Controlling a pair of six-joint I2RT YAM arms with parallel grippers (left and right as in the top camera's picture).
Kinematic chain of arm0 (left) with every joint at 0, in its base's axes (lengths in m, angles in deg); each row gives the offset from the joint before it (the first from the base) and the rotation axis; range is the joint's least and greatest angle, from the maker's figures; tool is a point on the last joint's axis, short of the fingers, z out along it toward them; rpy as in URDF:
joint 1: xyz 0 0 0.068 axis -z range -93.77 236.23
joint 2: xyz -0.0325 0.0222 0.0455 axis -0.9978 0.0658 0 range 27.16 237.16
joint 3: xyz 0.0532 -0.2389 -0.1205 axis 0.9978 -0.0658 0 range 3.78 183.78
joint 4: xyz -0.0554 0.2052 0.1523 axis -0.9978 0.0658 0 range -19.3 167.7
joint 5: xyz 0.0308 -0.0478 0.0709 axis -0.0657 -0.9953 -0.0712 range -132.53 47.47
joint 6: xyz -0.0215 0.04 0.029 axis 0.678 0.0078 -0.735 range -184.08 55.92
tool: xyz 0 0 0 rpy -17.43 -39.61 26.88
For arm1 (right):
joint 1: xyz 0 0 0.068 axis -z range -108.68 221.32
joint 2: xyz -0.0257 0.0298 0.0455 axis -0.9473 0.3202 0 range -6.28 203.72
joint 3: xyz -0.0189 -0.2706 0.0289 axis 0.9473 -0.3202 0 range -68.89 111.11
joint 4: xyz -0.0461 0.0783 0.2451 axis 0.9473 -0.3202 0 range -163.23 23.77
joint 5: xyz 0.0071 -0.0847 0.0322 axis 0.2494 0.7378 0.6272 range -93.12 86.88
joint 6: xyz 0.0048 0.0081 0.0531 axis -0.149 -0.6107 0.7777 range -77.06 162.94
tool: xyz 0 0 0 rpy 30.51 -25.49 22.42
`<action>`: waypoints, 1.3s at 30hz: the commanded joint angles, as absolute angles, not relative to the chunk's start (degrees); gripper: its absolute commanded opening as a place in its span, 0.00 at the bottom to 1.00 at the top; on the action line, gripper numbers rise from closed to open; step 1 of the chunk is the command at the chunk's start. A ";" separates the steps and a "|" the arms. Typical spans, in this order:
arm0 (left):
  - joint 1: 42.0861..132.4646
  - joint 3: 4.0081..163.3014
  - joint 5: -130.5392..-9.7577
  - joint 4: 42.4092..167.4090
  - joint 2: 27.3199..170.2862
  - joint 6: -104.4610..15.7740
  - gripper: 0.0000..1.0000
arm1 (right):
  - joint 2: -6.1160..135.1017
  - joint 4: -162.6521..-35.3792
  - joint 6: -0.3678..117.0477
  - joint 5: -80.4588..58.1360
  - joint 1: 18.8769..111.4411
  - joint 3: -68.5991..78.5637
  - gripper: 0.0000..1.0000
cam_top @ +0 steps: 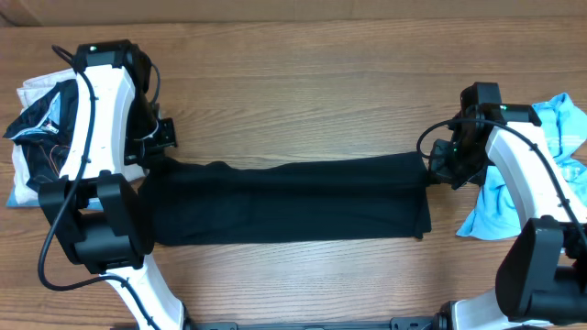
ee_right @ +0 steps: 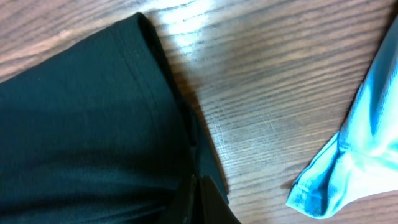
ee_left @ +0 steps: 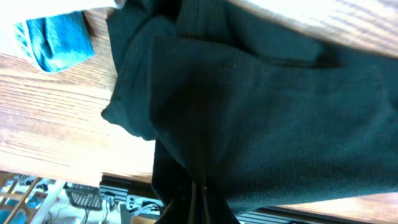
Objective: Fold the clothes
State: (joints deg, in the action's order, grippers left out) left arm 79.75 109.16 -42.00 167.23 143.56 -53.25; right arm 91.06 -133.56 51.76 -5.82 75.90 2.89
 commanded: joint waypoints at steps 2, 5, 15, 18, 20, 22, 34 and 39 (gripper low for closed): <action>80.36 103.00 -40.62 167.12 142.13 -52.03 0.04 | 89.31 -134.13 52.13 -4.00 76.56 3.57 0.04; 81.78 97.07 -40.16 164.79 142.13 -52.03 0.04 | 89.31 -135.37 52.13 -4.03 76.56 3.55 0.05; 82.15 85.88 -33.36 157.86 142.13 -45.64 0.04 | 89.36 -140.62 52.15 -4.07 76.56 3.49 0.08; 82.17 84.00 -33.12 154.19 142.16 -44.31 0.17 | 89.36 -140.82 52.15 -4.07 76.56 3.49 0.08; 82.17 82.82 -33.10 153.18 142.16 -44.33 0.28 | 89.36 -140.73 52.15 -4.07 76.56 3.49 0.08; 82.17 82.39 -33.10 153.18 142.16 -44.33 0.37 | 89.36 -140.71 52.15 -4.05 76.56 3.49 0.08; 82.35 84.20 -33.28 148.42 142.11 -41.71 0.37 | 89.55 -138.33 52.79 -4.31 76.56 3.49 0.31; 83.18 84.20 -33.34 147.32 142.11 -41.73 0.38 | 91.15 -136.31 50.97 -7.09 76.56 0.84 0.38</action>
State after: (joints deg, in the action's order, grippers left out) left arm 82.17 83.15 -33.84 147.78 143.40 -43.00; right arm 91.06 -138.06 51.80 -5.34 76.21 2.70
